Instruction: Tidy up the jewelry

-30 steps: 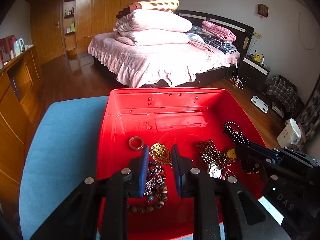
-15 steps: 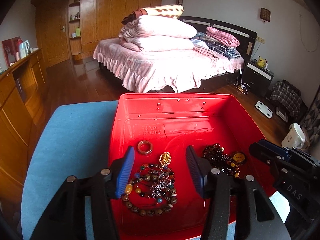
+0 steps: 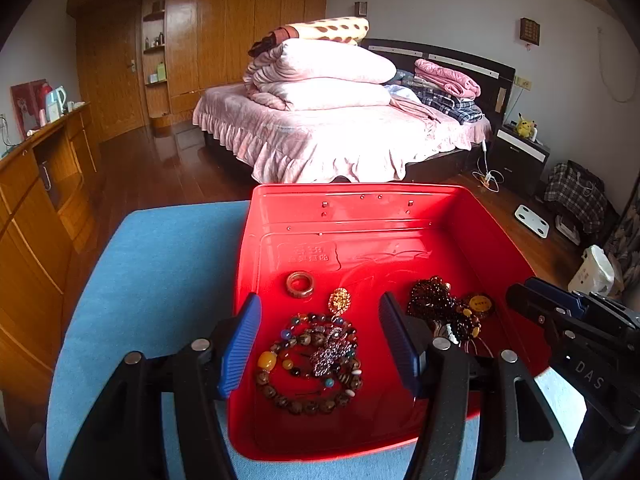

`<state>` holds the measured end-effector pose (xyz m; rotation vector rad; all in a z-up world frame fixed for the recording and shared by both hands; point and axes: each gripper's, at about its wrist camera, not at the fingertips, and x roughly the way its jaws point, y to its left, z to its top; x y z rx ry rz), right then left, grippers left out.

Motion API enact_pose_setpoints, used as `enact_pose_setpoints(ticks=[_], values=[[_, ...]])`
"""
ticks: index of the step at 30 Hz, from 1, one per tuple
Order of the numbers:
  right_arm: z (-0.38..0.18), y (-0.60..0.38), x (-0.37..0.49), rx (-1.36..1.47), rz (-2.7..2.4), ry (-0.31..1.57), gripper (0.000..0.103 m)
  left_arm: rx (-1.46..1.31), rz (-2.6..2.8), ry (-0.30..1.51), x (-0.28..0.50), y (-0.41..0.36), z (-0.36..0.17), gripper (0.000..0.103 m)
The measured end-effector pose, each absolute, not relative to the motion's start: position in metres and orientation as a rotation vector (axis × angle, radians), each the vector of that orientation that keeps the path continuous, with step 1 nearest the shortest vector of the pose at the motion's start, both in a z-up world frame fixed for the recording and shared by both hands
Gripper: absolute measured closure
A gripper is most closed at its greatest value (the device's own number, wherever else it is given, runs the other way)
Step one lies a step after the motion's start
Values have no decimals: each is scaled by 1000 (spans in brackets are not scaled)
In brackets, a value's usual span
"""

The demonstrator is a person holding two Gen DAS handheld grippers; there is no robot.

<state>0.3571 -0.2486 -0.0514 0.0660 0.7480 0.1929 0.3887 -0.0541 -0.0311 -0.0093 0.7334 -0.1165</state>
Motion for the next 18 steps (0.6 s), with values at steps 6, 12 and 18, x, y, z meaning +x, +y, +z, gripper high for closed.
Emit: enact_pose_setpoints(ticks=[6,12,18], values=[[-50,-247,343,74,200,735,76,-6,-105,705,369,-50,-27,42],[-52,-248,324,78,199,724,76,-3,-98,691,347,-47,-30,42],[-48,-245,292,80,196,693,76,-8,-93,671,319,-41,-29,42]])
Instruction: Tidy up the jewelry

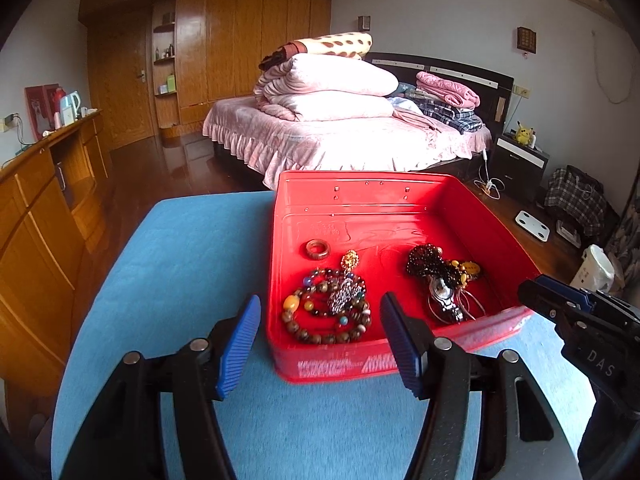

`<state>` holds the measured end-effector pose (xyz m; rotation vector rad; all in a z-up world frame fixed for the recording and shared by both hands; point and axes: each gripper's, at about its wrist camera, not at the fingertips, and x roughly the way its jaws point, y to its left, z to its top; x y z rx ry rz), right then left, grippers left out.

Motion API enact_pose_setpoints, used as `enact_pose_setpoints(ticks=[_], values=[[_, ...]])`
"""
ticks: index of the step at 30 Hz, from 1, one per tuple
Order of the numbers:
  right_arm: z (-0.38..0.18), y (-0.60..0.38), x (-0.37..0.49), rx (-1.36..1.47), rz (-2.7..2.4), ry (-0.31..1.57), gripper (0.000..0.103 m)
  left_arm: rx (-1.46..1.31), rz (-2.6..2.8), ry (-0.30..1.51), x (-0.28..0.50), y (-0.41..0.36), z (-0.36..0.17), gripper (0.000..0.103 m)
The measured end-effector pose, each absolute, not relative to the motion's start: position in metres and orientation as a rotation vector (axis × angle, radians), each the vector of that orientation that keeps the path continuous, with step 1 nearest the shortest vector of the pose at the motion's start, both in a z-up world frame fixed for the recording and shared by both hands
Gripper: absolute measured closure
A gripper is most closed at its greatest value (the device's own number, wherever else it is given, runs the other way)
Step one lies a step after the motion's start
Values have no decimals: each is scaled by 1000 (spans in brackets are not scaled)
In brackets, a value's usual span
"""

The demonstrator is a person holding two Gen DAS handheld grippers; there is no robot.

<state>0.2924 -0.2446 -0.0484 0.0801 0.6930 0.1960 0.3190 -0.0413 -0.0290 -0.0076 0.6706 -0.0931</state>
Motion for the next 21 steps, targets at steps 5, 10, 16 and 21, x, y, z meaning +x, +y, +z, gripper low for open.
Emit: enact_pose_setpoints(ticks=[5,10,16,21], values=[[-41,-243,259,79,191,647,73,-20,-97,629,287,-36,-21,40],[-33,-238,223,67,169,601,56,-15,-94,568,252,-33,-11,28],[-13,-230,179,24,166,498,14,-11,-94,504,212,-28,2,19],[6,-230,150,15,172,429,7,-14,-85,425,177,-18,18,11]])
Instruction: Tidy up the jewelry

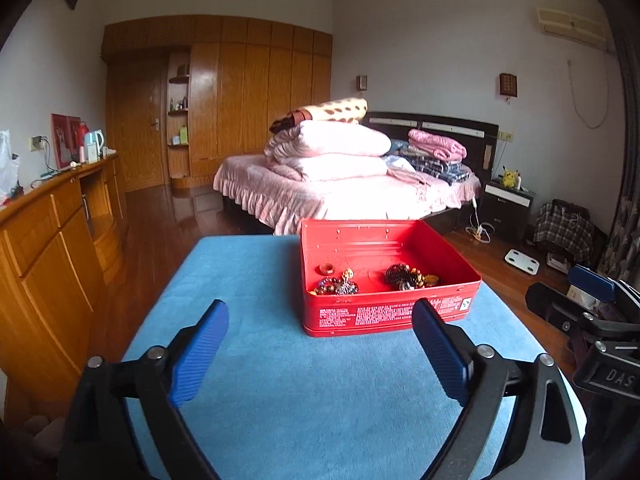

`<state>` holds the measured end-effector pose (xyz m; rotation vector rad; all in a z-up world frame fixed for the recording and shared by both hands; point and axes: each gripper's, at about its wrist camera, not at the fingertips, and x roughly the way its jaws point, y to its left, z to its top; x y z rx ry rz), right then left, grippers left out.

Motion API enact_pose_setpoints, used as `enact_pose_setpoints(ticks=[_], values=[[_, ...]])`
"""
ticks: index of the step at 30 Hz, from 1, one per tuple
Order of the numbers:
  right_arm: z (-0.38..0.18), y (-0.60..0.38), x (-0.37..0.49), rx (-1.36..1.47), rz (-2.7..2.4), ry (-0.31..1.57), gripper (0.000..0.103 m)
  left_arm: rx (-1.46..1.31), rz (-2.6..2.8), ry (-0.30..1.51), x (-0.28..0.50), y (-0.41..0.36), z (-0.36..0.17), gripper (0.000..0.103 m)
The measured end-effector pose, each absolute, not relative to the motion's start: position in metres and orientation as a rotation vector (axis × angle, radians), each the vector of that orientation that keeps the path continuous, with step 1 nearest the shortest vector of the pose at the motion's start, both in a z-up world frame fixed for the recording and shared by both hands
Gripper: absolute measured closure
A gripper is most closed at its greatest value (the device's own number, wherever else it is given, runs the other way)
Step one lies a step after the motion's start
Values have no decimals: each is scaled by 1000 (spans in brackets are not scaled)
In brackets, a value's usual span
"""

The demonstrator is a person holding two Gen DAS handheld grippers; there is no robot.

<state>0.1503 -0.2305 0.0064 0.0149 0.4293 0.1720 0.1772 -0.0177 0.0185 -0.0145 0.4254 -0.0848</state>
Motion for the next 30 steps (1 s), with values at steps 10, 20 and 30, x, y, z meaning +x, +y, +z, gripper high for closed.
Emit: enact_pose_setpoints(ticks=[10,20,30], values=[[32,-232,106,5,172,324,5,-7,-88,284,126,-11,48,6],[50,-236,72,-8,173,213,5,5,-98,211,101,-12,61,6],[54,-237,58,-20,172,156,5,-3,-78,170,88,-7,69,6]])
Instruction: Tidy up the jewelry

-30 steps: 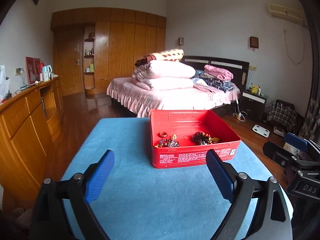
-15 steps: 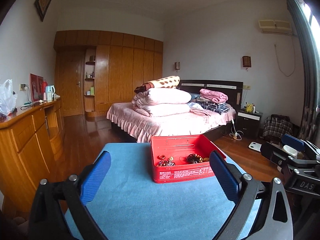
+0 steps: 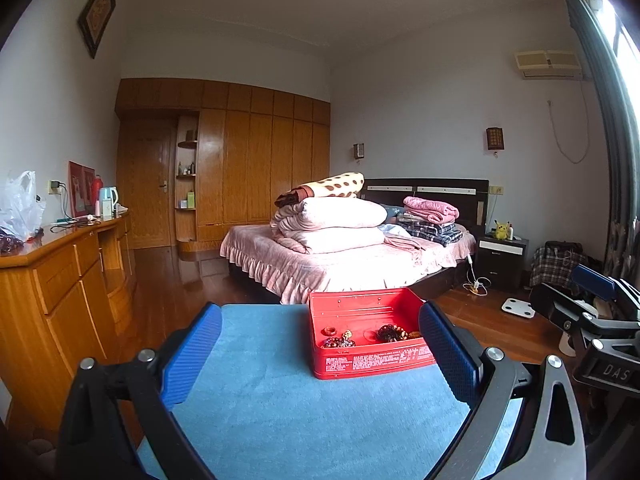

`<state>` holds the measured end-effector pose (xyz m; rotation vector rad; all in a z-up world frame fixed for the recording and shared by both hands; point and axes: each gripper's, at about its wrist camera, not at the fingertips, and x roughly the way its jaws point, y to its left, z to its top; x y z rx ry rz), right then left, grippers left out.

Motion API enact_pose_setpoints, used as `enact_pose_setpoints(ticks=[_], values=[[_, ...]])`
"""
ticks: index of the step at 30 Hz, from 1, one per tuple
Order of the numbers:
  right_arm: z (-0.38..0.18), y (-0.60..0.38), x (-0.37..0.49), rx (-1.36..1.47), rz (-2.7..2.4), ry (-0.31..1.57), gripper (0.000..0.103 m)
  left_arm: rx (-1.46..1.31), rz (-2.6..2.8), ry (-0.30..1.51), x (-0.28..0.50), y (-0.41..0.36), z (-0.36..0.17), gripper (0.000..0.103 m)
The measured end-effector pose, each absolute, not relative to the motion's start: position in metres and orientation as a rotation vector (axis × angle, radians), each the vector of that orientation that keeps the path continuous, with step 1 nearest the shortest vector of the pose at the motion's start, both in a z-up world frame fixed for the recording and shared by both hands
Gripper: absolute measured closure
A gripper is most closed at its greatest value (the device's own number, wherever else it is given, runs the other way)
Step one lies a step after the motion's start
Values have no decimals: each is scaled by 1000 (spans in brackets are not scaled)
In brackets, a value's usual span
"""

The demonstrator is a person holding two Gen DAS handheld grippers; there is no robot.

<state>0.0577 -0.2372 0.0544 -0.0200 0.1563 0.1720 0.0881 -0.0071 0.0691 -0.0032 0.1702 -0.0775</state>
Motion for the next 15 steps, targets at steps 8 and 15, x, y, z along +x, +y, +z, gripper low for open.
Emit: enact_pose_setpoints(ticks=[8,15], values=[[57,-240,54,-2,184,139,5,17,-78,154,79,-8,70,6],[59,-243,52,-3,187,132,5,25,-82,146,77,-11,72,6]])
